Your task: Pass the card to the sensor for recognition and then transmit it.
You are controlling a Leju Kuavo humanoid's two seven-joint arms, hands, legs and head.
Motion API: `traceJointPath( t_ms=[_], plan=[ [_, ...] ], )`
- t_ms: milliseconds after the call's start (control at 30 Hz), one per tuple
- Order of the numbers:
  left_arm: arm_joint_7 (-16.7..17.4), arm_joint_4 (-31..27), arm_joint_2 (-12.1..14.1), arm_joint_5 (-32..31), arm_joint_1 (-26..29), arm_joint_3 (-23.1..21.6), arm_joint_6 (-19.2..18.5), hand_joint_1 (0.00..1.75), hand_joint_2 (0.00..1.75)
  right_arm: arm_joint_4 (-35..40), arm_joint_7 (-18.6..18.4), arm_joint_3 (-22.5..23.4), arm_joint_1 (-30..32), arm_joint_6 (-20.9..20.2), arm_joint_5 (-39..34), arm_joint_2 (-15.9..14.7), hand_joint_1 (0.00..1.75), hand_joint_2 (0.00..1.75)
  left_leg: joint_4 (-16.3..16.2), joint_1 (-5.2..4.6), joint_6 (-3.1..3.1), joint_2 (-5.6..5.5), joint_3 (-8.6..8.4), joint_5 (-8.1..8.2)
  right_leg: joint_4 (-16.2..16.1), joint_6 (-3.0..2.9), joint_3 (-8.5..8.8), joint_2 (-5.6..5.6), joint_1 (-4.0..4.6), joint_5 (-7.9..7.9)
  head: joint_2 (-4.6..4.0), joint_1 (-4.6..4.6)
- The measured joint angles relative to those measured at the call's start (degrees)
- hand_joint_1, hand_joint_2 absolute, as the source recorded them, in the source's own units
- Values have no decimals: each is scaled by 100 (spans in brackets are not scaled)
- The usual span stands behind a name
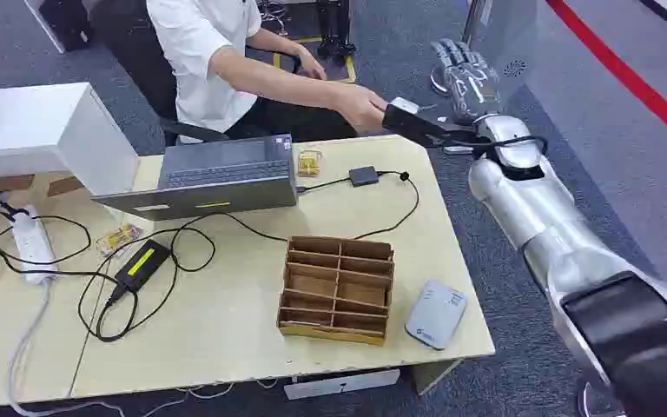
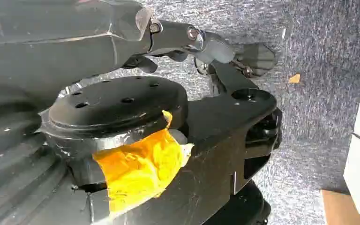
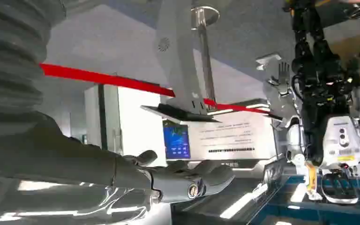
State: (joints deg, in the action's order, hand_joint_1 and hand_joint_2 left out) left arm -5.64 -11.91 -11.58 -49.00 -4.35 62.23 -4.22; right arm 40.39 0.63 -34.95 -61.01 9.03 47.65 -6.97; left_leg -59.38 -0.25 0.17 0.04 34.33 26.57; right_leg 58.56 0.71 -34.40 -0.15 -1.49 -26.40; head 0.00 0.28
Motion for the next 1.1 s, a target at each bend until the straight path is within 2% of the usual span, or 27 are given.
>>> traceJointPath(
  t_ms=[233,267,300,900,1100],
  plan=[
    [83,9,-7,11,5,-44,-179,0,175,55,26,-168,28,-20,-2,280,0,175,0,0,0,0,0,0,-2,0,-1,0,0,0,0,0],
    [83,9,-9,11,6,-44,-192,0,175,70,39,-184,39,-22,-4,297,150,175,-1,0,0,0,1,0,-2,0,-2,0,0,0,0,0],
    [83,9,-9,11,7,-44,-205,0,175,90,39,-197,49,-28,-9,310,175,175,-1,0,0,0,1,0,-2,0,-2,0,0,0,0,0],
    [55,9,-7,-74,15,-48,-299,0,175,240,94,-267,209,-59,-177,312,175,175,-1,0,0,-1,1,0,-4,-1,-4,-1,0,1,0,0],
    [-2,13,-85,-70,17,-92,-94,0,175,247,131,-264,231,-28,-208,299,175,175,-1,-1,0,0,0,0,-7,-1,-4,0,0,1,2,2]
  ],
)
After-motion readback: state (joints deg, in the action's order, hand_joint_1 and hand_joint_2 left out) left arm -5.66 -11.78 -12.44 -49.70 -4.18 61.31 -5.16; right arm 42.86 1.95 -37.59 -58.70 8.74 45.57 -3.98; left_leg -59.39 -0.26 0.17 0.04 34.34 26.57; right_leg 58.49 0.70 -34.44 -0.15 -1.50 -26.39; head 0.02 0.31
